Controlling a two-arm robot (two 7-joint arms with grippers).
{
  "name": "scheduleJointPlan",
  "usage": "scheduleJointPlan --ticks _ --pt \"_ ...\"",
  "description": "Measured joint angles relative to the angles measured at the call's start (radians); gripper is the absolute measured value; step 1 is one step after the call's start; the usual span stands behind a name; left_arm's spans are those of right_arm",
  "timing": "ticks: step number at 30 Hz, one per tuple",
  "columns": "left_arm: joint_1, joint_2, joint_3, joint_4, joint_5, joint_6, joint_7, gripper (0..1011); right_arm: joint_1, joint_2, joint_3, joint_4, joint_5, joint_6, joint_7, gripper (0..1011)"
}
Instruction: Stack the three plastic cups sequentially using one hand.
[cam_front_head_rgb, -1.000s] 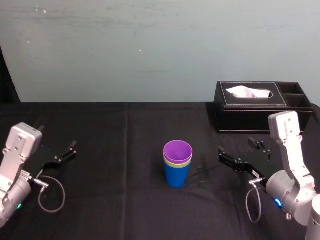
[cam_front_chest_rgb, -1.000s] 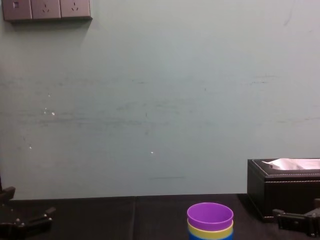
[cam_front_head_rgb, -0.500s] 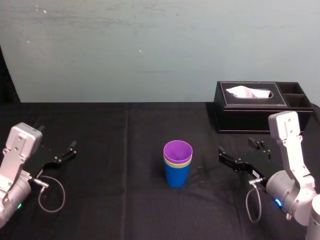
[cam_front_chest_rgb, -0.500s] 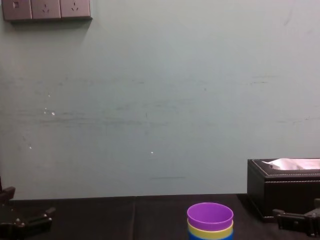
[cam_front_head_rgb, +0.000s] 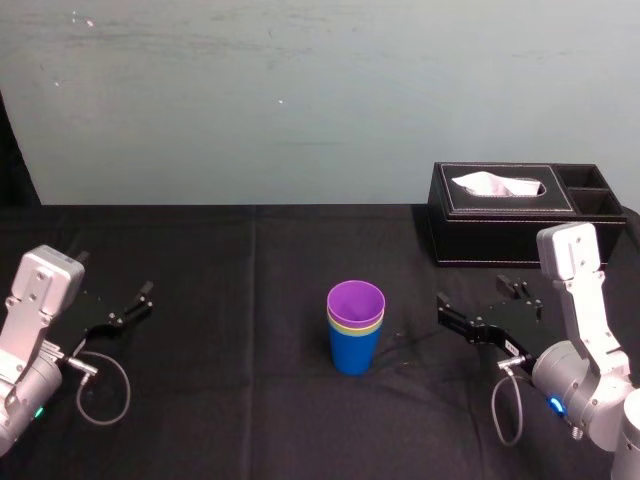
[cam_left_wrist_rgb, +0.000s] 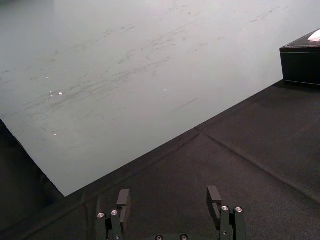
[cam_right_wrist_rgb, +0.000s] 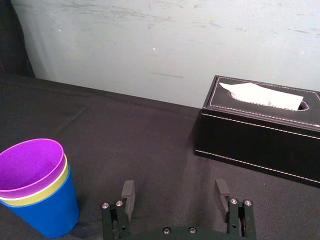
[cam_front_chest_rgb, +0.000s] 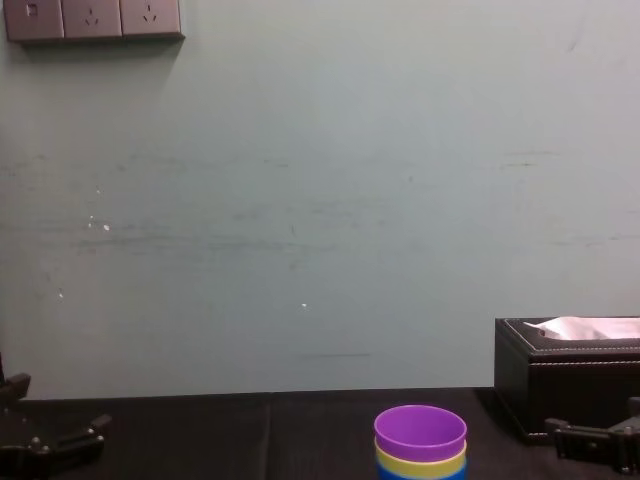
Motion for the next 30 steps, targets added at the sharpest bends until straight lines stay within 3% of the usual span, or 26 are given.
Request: scheduleJointPlan --ticks 30 --pt "0.000 0.000 0.000 0.000 0.000 0.000 0.000 1000 0.000 0.000 0.000 0.000 0.000 0.000 0.000 1004"
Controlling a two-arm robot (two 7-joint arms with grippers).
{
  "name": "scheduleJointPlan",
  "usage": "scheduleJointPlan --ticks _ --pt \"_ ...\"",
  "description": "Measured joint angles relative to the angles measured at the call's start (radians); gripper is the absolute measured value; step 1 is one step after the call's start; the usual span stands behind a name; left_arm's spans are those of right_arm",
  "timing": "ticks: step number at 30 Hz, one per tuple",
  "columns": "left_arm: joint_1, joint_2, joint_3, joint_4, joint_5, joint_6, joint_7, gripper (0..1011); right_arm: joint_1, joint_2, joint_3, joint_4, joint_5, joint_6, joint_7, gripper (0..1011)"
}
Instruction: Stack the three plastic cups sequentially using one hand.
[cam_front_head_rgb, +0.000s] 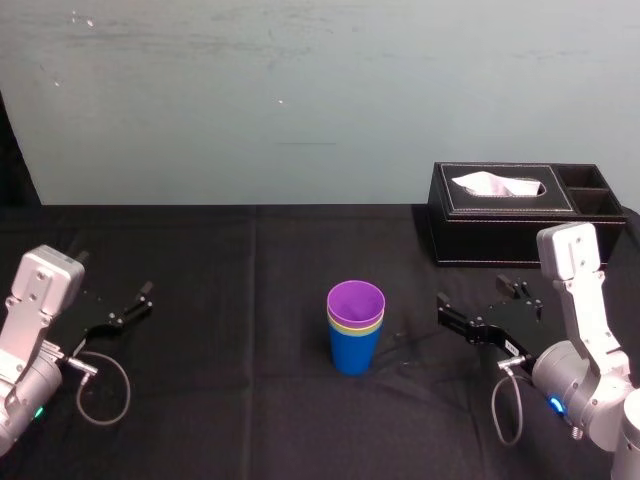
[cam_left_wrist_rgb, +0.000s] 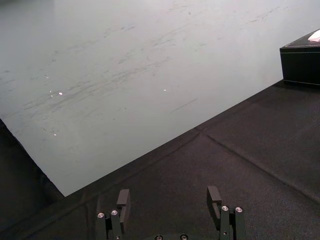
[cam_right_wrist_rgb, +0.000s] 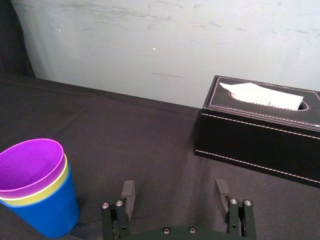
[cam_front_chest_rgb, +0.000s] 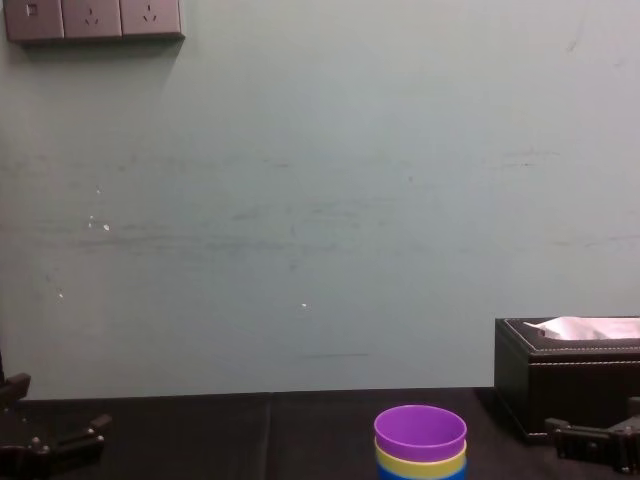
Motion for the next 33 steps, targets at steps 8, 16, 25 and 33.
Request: scheduleJointPlan --ticks 8,16,25,33 --pt "0.000 0.000 0.000 0.000 0.000 0.000 0.000 1000 0.000 0.000 0.000 0.000 0.000 0.000 0.000 1004" --pt "0.000 0.000 0.000 0.000 0.000 0.000 0.000 1000 0.000 0.000 0.000 0.000 0.000 0.000 0.000 1004" --pt "0.000 0.000 0.000 0.000 0.000 0.000 0.000 1000 0.000 0.000 0.000 0.000 0.000 0.000 0.000 1004" --pt "0.000 0.000 0.000 0.000 0.000 0.000 0.000 1000 0.000 0.000 0.000 0.000 0.000 0.000 0.000 1004"
